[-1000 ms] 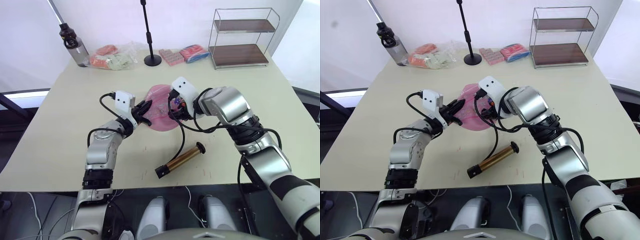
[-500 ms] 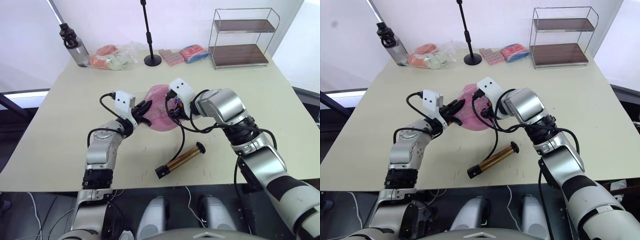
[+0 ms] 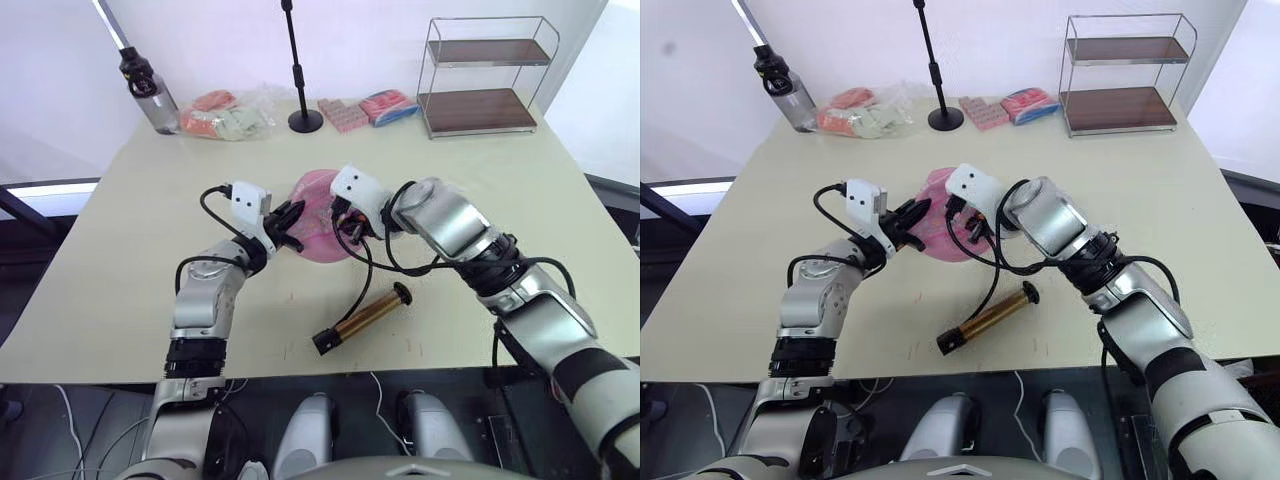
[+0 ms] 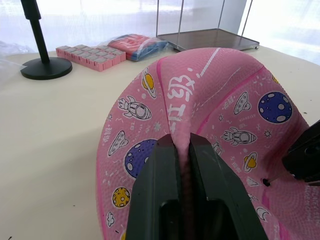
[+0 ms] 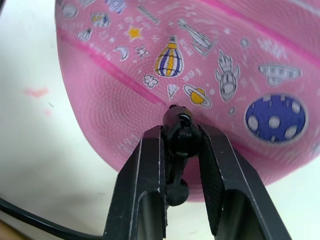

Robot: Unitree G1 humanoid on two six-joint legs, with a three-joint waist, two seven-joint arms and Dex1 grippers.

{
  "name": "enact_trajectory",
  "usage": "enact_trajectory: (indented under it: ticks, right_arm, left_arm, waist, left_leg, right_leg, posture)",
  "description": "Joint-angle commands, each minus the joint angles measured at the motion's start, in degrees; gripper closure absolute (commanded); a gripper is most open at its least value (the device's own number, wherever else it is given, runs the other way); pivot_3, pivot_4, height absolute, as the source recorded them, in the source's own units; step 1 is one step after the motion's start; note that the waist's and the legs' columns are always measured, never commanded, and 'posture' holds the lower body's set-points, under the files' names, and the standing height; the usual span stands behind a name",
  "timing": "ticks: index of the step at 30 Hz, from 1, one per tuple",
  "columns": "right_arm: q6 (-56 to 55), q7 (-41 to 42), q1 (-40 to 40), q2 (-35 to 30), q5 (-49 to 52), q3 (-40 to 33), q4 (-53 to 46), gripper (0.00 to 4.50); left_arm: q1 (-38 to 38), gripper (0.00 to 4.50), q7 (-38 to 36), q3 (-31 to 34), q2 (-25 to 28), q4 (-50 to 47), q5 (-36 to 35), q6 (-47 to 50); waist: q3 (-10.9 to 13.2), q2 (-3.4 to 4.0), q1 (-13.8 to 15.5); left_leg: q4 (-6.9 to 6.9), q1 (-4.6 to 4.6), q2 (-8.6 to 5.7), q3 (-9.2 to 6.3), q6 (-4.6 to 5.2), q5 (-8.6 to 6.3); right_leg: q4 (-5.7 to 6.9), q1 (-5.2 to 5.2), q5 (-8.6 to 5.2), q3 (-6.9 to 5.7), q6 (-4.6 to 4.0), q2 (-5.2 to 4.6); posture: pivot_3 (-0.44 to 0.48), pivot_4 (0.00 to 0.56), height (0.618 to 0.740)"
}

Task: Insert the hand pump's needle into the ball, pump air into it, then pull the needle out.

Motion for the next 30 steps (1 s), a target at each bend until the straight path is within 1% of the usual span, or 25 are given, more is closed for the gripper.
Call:
enact_trajectory:
  ticks: [1, 5, 10, 18, 21, 26, 30]
  right_arm:
    - [-3.8, 1.9, -1.5, -1.0, -3.2, 1.5, 1.9, 4.15]
    - [-6.7, 6.6, -3.9, -1.4, -5.4, 4.3, 5.7, 4.15]
    - [-12.6, 13.4, -8.3, -0.2, -8.9, 8.7, 14.3, 4.15]
    - [-23.6, 18.9, -12.7, 4.1, -15.3, 11.0, 26.1, 4.15]
    - [-27.7, 19.7, -13.5, 6.0, -18.0, 11.4, 30.6, 4.15]
    - [-32.7, 20.6, -14.2, 9.6, -22.1, 11.5, 38.2, 4.15]
    - [-35.9, 19.0, -15.3, 12.2, -24.7, 10.3, 43.7, 4.15]
  left_arm:
    - [2.7, 4.50, -0.6, -3.9, -0.4, 4.3, 2.0, 2.5]
    - [2.5, 4.50, -0.7, -4.0, -0.3, 4.6, 2.1, 2.4]
    - [1.8, 4.50, -1.2, -4.3, -0.1, 5.7, 2.4, 1.9]
    - [0.9, 4.50, -1.6, -4.2, 0.2, 7.8, 2.6, 1.9]
    - [0.6, 4.50, -1.5, -4.1, 0.1, 8.3, 2.4, 2.3]
    - [0.4, 4.50, -0.9, -4.0, -0.1, 8.8, 1.8, 5.8]
    - [0.8, 4.50, -0.4, -3.8, -0.6, 8.6, 1.4, 7.2]
  waist:
    - [0.0, 0.00, 0.0]
    - [0.0, 0.00, 0.0]
    - [0.0, 0.00, 0.0]
    - [0.0, 0.00, -0.2]
    - [0.0, 0.01, -0.2]
    - [-0.3, 0.02, -0.3]
    - [-0.8, 0.05, -0.5]
  left_leg:
    - [0.00, 0.02, 0.01, 0.00, 0.00, 0.00]
    - [0.03, 0.10, 0.02, -0.01, -0.01, 0.01]
    - [0.04, 0.18, 0.02, -0.04, -0.01, 0.01]
    - [0.04, 0.52, 0.05, -0.06, -0.02, 0.01]
    - [0.02, 0.77, 0.09, -0.11, -0.02, 0.01]
    - [0.01, 0.92, 0.11, -0.19, -0.03, 0.01]
    - [0.00, 1.00, 0.13, -0.23, -0.04, 0.01]
  right_leg:
    - [0.00, 0.01, 0.00, 0.00, 0.00, 0.00]
    - [0.03, 0.06, -0.01, 0.00, -0.02, 0.01]
    - [0.02, 0.17, -0.03, -0.02, -0.05, 0.01]
    - [0.06, 0.38, -0.03, -0.03, -0.06, 0.02]
    - [0.07, 0.58, -0.03, -0.02, -0.06, 0.02]
    - [0.12, 0.65, -0.03, 0.01, -0.05, 0.03]
    - [0.16, 0.66, -0.03, 0.04, -0.06, 0.04]
  posture:
    - [0.000, 0.150, 0.740]
    - [0.000, 0.150, 0.740]
    - [0.000, 0.150, 0.740]
    - [0.000, 0.150, 0.740]
    - [0.000, 0.150, 0.740]
    - [0.000, 0.150, 0.740]
    - [0.000, 0.150, 0.740]
